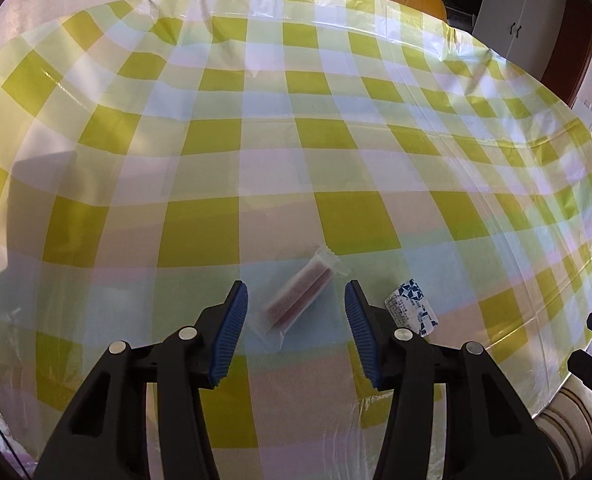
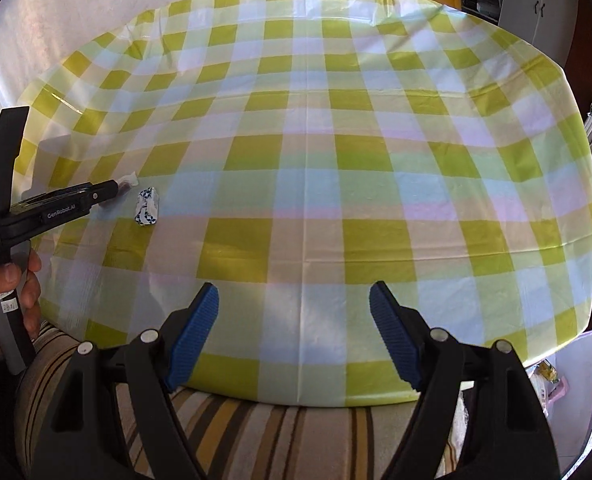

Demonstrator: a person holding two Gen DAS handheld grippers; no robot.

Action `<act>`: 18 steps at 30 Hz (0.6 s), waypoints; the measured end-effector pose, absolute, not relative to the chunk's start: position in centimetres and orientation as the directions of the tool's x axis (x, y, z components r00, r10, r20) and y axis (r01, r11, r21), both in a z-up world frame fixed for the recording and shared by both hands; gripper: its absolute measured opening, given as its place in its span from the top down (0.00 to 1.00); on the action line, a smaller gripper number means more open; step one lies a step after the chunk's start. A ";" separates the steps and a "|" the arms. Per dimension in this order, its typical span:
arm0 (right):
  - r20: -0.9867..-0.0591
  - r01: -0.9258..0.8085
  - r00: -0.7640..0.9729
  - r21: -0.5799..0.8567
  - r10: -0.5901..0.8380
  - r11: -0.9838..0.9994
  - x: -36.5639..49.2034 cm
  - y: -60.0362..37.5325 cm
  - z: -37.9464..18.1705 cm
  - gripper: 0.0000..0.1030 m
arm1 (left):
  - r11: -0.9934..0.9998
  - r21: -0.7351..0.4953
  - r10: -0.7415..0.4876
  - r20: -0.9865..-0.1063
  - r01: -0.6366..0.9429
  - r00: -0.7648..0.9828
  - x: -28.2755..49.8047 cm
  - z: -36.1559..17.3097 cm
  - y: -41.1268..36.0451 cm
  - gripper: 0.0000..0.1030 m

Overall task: Organize snacks
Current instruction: 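Grasp the clear sausage-stick bag with the left gripper while the right grasps the blue-and-white packet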

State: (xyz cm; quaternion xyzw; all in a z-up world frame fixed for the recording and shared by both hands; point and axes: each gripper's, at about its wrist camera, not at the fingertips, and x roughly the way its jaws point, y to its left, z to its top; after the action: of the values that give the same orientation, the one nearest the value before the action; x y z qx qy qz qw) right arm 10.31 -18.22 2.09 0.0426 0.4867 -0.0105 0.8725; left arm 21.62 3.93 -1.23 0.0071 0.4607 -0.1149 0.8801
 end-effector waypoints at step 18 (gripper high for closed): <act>-0.838 -0.101 0.537 0.046 0.094 0.994 17.2 -8.8 0.4 0.24 | 0.972 -0.113 -0.207 -0.823 0.205 0.529 20.9 -2.2 4.9 0.83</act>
State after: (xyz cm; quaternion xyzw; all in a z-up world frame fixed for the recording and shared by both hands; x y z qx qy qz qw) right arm 17.17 -8.81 0.37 -0.0039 0.4778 0.0557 0.8767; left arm 20.88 4.86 -2.15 -0.0013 0.4709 -0.1179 0.8743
